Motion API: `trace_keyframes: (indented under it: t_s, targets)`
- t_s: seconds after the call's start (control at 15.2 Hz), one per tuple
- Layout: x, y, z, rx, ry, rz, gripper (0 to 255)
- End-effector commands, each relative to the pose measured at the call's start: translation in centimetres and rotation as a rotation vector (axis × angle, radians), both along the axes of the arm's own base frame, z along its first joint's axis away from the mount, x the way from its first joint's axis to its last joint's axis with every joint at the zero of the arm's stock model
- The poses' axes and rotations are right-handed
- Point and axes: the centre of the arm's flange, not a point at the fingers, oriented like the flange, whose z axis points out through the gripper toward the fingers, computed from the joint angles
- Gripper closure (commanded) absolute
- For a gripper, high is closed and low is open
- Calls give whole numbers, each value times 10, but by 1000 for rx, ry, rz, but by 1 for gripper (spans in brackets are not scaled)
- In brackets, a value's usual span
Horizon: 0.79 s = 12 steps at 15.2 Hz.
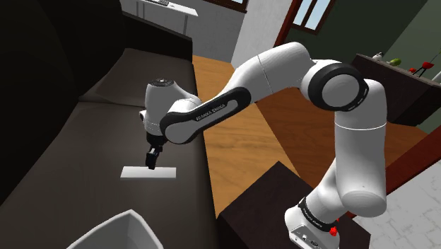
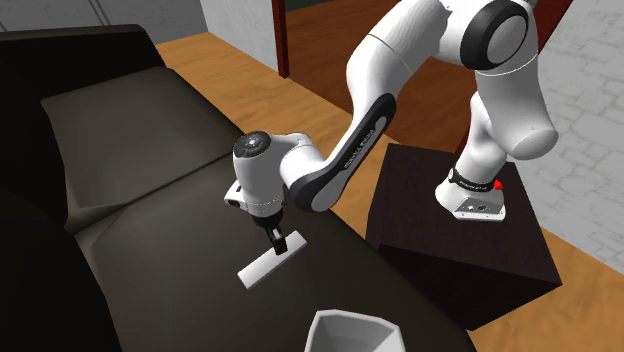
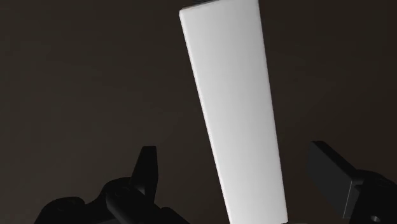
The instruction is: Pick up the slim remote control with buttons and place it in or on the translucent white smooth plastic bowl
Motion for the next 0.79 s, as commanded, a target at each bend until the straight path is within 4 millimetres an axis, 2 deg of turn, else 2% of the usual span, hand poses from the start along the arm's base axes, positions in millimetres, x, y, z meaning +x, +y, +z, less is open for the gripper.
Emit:
trace_keyframes:
  t_s: [0.0, 0.13, 0.59, 0.73]
  targets:
    - [1, 15, -19, 4, 12, 24, 0]
    - [3, 26, -30, 6, 18, 39, 0]
    - [2, 27, -70, 6, 18, 39, 0]
    - [2, 27, -70, 6, 18, 39, 0]
